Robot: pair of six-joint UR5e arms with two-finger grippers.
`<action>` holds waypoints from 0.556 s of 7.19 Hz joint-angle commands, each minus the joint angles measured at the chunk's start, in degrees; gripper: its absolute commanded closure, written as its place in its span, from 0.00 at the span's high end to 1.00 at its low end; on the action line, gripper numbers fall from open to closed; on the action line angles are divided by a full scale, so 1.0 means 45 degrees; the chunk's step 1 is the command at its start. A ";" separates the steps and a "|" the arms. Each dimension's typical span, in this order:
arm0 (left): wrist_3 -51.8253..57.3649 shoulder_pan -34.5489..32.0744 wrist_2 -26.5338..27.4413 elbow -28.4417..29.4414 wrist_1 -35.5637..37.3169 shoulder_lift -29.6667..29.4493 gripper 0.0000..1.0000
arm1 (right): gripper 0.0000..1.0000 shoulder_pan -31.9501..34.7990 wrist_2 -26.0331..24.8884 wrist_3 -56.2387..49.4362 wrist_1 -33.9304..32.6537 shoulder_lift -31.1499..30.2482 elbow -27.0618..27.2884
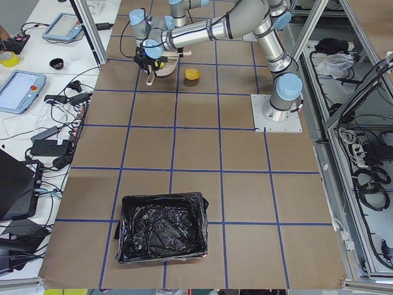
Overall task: Sweep and dump trash into bin
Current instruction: 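Sweep the sponge and curved trash into the dustpan with the right gripper's brush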
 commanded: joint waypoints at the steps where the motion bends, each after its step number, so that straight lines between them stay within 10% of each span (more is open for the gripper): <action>1: 0.0489 0.0263 -0.0205 -0.0126 -0.0183 0.0385 0.00 | 0.00 -0.0557 -0.0561 -0.0428 0.1172 -0.0973 0.0055; 4: 0.2726 0.1510 -0.1407 -0.0769 -0.0843 0.0871 0.00 | 0.00 -0.0967 -0.0408 -0.0409 0.2053 -0.1583 0.0192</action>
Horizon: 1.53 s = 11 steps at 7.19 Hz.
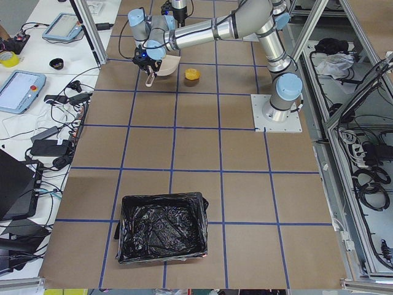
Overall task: Sweep and dump trash into bin
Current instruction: 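Sweep the sponge and curved trash into the dustpan with the right gripper's brush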
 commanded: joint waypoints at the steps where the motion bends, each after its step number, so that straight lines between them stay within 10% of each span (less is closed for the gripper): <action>1: 0.1163 0.0618 -0.0915 -0.0384 -0.0461 0.0367 0.00 | 0.00 -0.0234 0.0020 -0.0006 0.0272 -0.0206 0.0083; 5: 0.1106 0.0579 -0.0955 -0.0444 -0.0501 0.0563 0.00 | 0.00 -0.0118 0.0723 0.1008 0.0116 -0.0070 -0.0093; 9: 0.1494 0.0442 -0.1637 -0.0386 -0.0501 0.0641 0.00 | 0.00 0.1032 -0.1518 0.1711 0.0894 -0.0148 -0.0113; 11: 0.1516 0.0462 -0.1639 -0.0444 -0.0579 0.0719 0.00 | 0.00 0.1094 -0.0399 0.2843 0.0859 -0.0109 -0.0248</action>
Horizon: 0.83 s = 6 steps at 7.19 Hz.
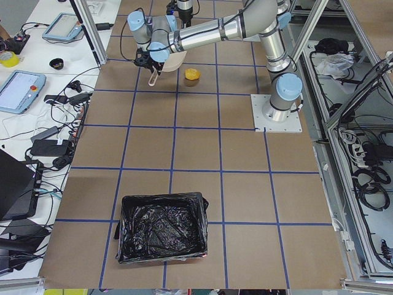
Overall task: Sweep and dump trash into bin
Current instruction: 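Sweep the sponge and curved trash into the dustpan with the right gripper's brush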
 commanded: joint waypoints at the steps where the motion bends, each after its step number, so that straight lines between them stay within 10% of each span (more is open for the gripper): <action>1: 0.0038 0.0016 -0.0035 -0.0027 -0.0026 0.0025 0.00 | 0.00 0.0083 0.0920 0.0779 0.0062 0.0039 -0.0443; 6: 0.0077 -0.0043 -0.0015 0.0012 -0.0377 0.0200 0.00 | 0.00 0.0083 0.3241 0.1385 -0.0814 0.0196 -0.0603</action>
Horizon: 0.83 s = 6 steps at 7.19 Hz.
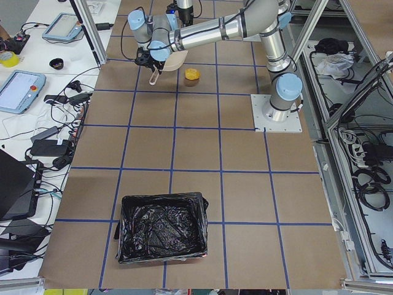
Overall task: Sweep and dump trash into bin
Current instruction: 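Sweep the sponge and curved trash into the dustpan with the right gripper's brush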
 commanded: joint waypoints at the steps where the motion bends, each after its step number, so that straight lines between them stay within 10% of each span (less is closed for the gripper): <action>1: 0.0041 0.0008 0.0000 0.0008 -0.0185 0.0077 0.00 | 0.00 0.0000 0.1752 0.0991 -0.0338 0.0012 -0.0435; 6: 0.1657 0.1138 0.0039 -0.0031 -0.0850 0.0349 0.00 | 0.00 -0.0019 0.0886 0.0902 0.2000 -0.0668 -0.1025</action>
